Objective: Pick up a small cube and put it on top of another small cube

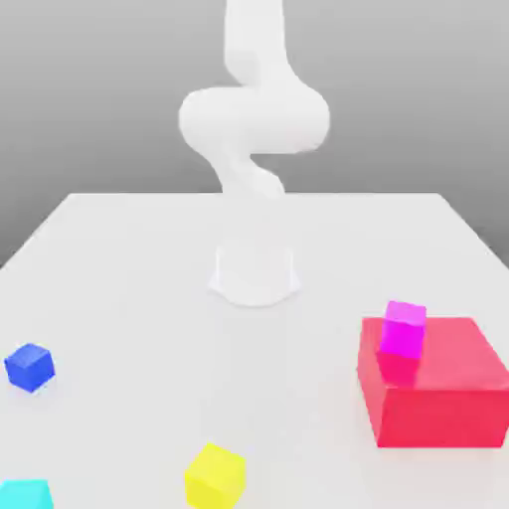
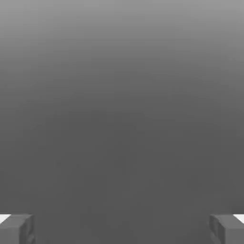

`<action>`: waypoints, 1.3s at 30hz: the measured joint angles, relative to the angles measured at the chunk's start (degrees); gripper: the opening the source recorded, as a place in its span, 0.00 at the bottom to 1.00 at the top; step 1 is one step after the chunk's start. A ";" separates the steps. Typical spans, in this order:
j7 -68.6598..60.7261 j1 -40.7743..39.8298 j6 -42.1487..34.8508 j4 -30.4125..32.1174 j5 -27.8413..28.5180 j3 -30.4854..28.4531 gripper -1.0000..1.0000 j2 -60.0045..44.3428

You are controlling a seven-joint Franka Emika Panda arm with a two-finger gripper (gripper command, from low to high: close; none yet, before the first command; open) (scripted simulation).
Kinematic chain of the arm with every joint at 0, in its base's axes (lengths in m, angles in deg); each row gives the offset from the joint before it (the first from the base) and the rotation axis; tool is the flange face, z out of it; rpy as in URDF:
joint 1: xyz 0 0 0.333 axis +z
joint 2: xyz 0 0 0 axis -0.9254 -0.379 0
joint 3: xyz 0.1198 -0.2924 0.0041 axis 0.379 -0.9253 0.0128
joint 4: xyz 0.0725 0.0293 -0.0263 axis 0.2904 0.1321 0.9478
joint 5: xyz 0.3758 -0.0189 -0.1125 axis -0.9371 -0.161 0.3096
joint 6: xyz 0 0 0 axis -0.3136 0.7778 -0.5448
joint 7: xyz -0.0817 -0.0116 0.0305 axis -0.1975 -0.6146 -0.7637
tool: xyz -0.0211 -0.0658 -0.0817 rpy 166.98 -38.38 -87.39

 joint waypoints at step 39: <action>-42.91 -27.97 31.18 12.80 -26.89 -14.70 0.00 -62.39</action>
